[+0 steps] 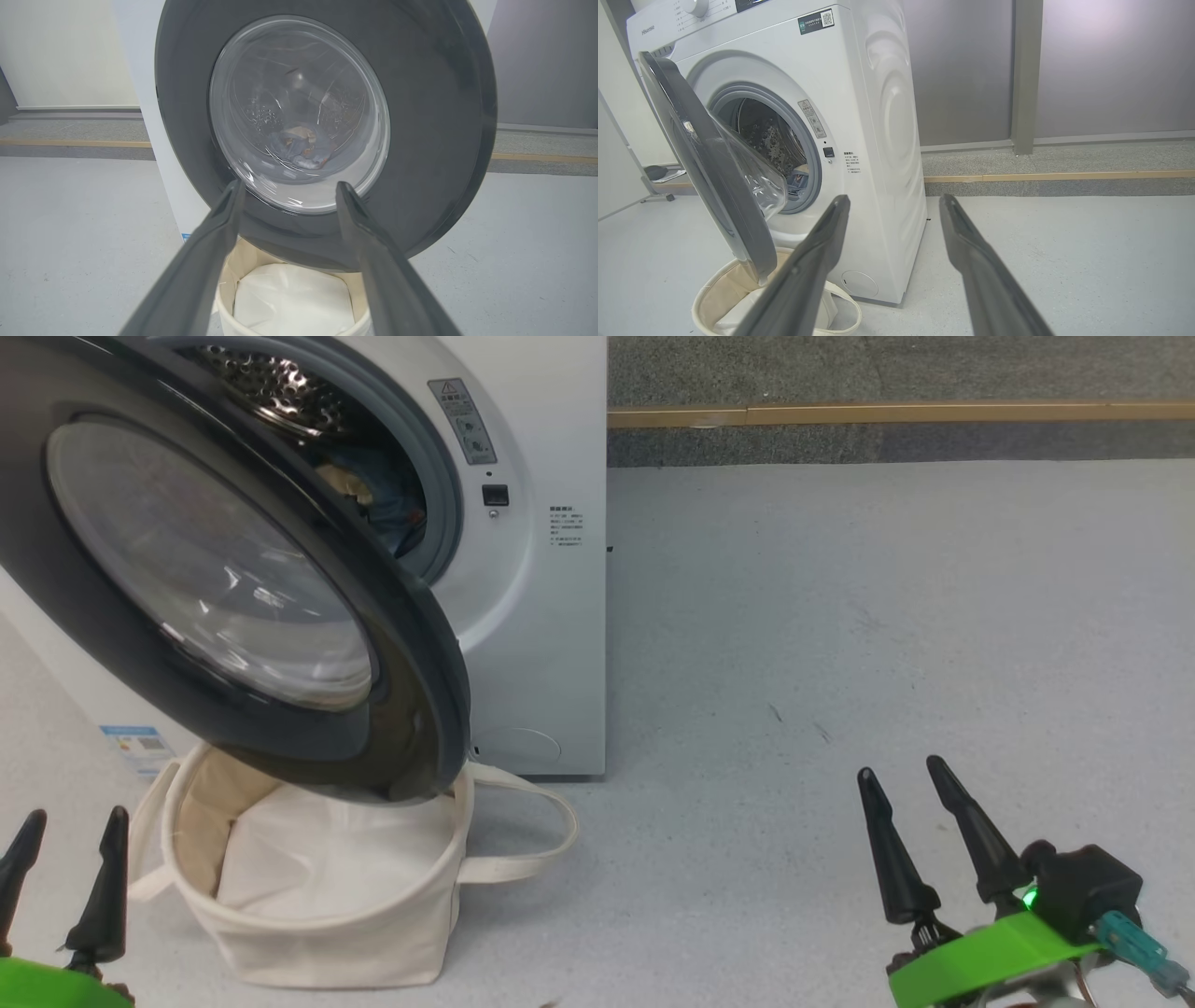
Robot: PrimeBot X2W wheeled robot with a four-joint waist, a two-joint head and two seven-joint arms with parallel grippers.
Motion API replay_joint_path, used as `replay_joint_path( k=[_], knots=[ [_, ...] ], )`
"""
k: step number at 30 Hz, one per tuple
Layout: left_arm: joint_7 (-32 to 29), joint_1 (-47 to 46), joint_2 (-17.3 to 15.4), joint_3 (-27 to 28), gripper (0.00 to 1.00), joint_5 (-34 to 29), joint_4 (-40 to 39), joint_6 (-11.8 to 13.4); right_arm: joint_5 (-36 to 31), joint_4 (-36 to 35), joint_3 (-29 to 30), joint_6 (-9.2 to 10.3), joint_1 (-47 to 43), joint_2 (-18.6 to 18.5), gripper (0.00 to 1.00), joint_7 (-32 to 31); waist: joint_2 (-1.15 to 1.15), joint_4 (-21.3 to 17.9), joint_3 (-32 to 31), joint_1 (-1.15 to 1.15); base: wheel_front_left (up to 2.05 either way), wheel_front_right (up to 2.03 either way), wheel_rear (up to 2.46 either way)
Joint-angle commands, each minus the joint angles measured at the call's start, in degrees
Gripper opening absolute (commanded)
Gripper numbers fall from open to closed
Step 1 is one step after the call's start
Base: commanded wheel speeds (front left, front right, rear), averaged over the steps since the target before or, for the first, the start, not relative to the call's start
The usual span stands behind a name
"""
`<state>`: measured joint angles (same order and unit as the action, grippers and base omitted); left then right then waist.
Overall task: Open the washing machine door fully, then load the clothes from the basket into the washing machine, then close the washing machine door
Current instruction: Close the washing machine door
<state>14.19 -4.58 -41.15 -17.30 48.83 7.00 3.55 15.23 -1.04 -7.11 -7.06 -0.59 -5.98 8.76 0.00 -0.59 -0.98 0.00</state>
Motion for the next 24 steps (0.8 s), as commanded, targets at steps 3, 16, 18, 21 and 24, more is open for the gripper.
replay_joint_path(
  k=[3,16,18,21,24],
  knots=[
    [0.62,-2.14,-3.44,3.22,1.00,-0.69,-1.48,0.32,0.89,-1.33,-0.92,-0.43,0.36,0.09,1.00,0.71,0.00,-0.07,-0.30,0.00,0.00,0.00,0.00],
    [0.69,-2.47,-1.74,2.46,1.00,-1.27,-1.25,0.16,1.99,-2.74,-1.63,-0.43,2.66,-0.41,0.00,0.85,0.00,2.44,-0.88,0.00,0.00,0.00,0.00],
    [0.70,-3.00,-1.13,1.99,1.00,-1.71,-1.18,0.01,2.06,-3.19,-2.67,-0.43,4.45,-0.66,0.00,0.44,0.00,3.51,-0.78,0.00,0.00,0.00,0.00],
    [0.68,-4.62,-0.01,0.53,1.00,-2.74,-1.04,-0.32,2.72,-3.34,-4.42,-0.43,7.90,-0.73,0.00,-0.47,0.00,5.68,-0.75,0.00,0.00,0.00,0.00],
    [0.41,-6.82,1.40,-1.19,1.00,-3.79,-0.77,-0.63,3.37,-2.59,-6.43,-0.43,12.43,-0.95,0.00,-1.63,0.00,8.13,-0.66,0.00,0.00,0.00,0.00]
  ],
)
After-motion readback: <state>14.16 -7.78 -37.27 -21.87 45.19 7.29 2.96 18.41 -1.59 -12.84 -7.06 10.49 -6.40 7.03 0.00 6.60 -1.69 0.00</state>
